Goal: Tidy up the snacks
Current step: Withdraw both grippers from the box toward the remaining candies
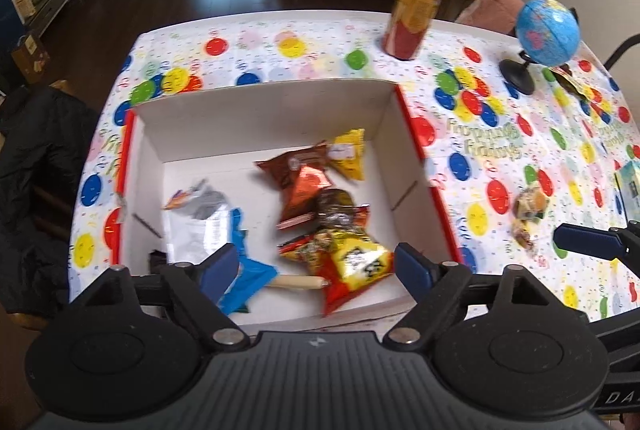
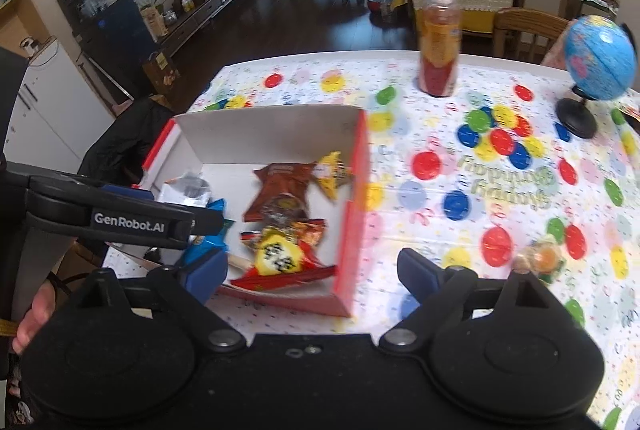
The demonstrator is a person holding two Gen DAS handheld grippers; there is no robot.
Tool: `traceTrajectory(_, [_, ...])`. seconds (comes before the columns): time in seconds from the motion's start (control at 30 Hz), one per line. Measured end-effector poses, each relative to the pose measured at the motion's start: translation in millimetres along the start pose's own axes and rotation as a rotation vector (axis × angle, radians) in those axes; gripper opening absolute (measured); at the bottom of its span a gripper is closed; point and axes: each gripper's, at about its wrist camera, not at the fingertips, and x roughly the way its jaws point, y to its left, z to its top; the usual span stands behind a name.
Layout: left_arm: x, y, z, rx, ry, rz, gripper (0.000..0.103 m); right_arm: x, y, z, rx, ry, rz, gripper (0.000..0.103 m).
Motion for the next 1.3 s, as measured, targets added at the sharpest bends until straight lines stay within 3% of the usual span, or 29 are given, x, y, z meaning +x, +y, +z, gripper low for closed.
traceTrajectory(0.17, [7,-32,0,0.025,-0.01,-0.041,0.101,-12,-32,-12,0.02,-0.003,-0.041,0.094])
traceTrajectory(0.57, [41,-125,9,0.067,0.014,-0.084,0.101,-36,-149,-37,0.115,0.004,-0.167,0.094])
traceTrajectory(0.8, [65,-183,15,0.146,0.0,-0.064,0.101,-35,-202,-44,0.125,0.017,-0.171,0.089])
traceTrajectory(1.03, [96,-231,31,0.209,0.02,-0.059,0.101,-13,-218,-62,0.066,0.09,-0.136,0.08])
traceTrajectory(1.3, [142,-275,44,0.331,0.11,-0.108,0.101,20,-201,-65,-0.133,0.118,-0.039,0.065])
